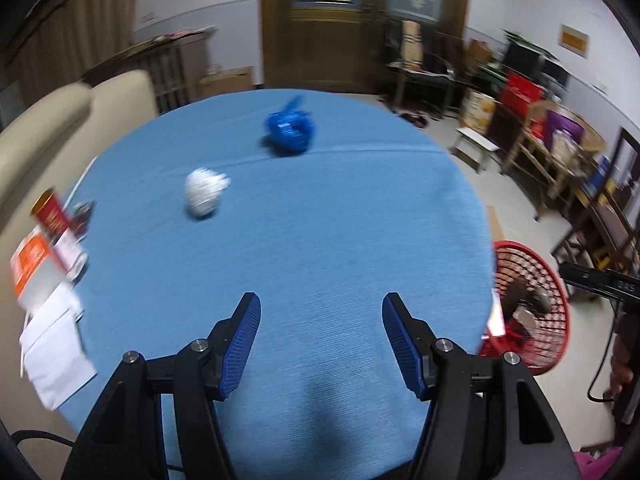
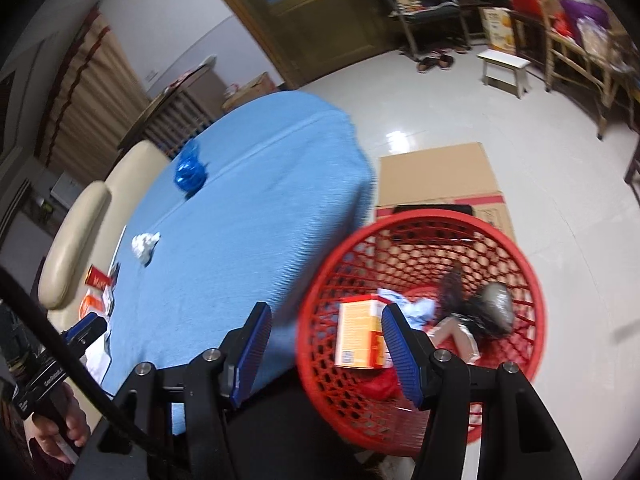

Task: Collect trash
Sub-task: 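Move both open grippers back over the table toward the paper ball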

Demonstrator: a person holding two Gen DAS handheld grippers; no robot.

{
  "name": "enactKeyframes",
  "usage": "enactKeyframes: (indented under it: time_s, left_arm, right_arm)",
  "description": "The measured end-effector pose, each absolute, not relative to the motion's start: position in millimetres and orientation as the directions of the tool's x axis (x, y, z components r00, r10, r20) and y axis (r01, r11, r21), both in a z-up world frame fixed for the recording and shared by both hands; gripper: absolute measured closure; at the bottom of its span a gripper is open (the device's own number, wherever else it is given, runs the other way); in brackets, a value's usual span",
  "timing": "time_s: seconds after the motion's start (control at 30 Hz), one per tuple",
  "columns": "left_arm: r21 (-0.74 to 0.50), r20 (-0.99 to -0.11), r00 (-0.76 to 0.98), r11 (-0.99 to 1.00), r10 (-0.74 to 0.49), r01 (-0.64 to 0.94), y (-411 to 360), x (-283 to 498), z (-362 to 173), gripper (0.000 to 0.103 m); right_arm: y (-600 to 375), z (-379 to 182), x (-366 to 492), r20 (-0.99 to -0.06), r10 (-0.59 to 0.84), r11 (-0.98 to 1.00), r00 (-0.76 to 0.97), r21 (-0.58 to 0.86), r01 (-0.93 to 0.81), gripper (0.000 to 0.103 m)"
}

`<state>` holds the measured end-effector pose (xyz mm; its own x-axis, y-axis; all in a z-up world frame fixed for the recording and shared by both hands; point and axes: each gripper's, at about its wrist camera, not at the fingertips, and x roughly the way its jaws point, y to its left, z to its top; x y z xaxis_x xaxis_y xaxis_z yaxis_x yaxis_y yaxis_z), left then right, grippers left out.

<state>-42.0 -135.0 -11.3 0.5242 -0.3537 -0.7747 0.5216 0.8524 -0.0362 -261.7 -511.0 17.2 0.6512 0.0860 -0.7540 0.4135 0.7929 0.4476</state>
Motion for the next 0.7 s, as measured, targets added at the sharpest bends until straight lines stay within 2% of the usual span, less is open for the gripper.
enactKeyframes:
  time_s: [0.37,0.7]
  left_arm:
    - [-0.09,-0.786,0.552,0.935,-0.278,0.343,-65.3,2.2,-31.1,0.039]
    - [-0.123,-0.781,0.556,0.943,-0.284,0.309,-66.7,54.8,-26.7,0.039]
  right_arm:
    - [-444.6,32.8,-197.7,-0.753,0.137,0.879,0.643,0.392,0.271,0.042]
    - [-418.4,45.7,-99.6,-0.75,0.187,0.907,0.634,0.381,0.183,0.042]
